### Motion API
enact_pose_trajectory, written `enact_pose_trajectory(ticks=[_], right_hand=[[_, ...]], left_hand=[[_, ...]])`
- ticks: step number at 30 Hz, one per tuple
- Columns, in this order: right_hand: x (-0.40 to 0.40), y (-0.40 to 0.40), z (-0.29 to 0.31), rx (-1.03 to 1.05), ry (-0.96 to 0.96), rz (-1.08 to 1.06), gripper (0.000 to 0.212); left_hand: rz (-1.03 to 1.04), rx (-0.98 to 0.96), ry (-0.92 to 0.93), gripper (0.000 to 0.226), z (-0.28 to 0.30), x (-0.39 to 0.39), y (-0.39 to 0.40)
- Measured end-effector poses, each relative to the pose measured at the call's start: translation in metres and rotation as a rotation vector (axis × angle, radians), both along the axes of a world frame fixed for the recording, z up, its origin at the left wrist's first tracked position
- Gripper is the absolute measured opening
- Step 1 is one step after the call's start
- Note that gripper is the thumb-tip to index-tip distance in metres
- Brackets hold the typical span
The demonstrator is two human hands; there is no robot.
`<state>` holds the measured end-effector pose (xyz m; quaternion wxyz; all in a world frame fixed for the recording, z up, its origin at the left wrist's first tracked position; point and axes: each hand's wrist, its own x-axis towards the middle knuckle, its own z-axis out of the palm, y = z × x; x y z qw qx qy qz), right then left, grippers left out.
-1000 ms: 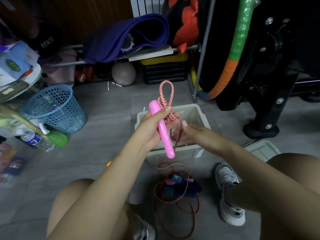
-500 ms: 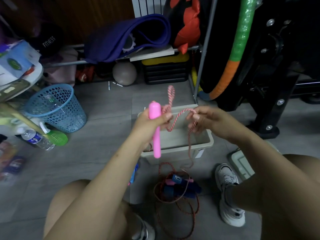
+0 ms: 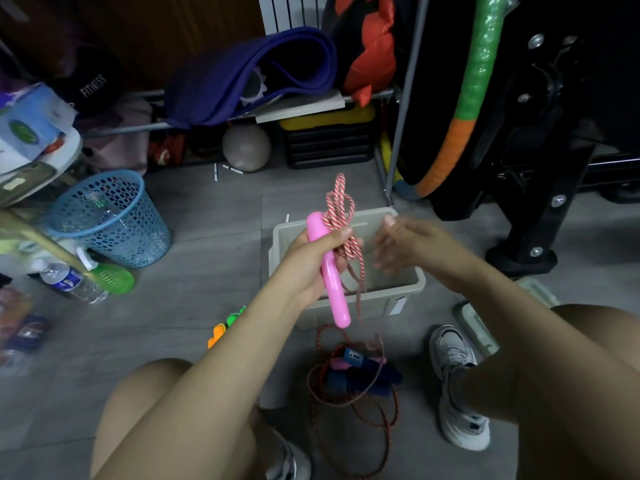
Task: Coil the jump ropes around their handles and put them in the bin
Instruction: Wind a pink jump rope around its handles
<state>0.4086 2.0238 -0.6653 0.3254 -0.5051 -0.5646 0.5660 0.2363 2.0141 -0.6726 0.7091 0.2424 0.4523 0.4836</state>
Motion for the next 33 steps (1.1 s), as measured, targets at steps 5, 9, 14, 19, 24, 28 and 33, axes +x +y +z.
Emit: enact_pose_trajectory(ticks=[5,9,14,19,24,28,33], right_hand=[[-0.014,-0.016,-0.018,-0.09,-0.098,0.216,0.035],[-0.01,-0.016,-0.014,-0.121,-0.346,0.4,0.054],[0.019,0.002,-0.01,-0.123,-0.667,0.553,0.021],[0.021,0.007,0.004,0.091,0.045,0.102,0.018],[0.006,0.012,0.005,0.159,0.352,0.032,0.019],[0.0,0.012,0.003,0.168,0.427,0.03,0.018],[0.001,0.009,0.0,0.159,0.187,-0.09,0.02]], left_hand=[[0.048,-0.022,-0.205,0.013,0.01,-0.003,0.002],[0.174,0.044,-0.205,0.006,0.014,-0.011,0.009],[0.28,0.216,0.198,0.015,0.004,-0.026,0.015],[0.01,0.134,0.333,0.023,-0.001,-0.018,0.005],[-0.211,0.19,0.313,0.03,-0.003,0.003,-0.006],[-0.171,0.234,0.42,0.033,-0.01,0.007,-0.004],[0.012,0.089,0.18,0.022,-0.005,0.003,0.0]])
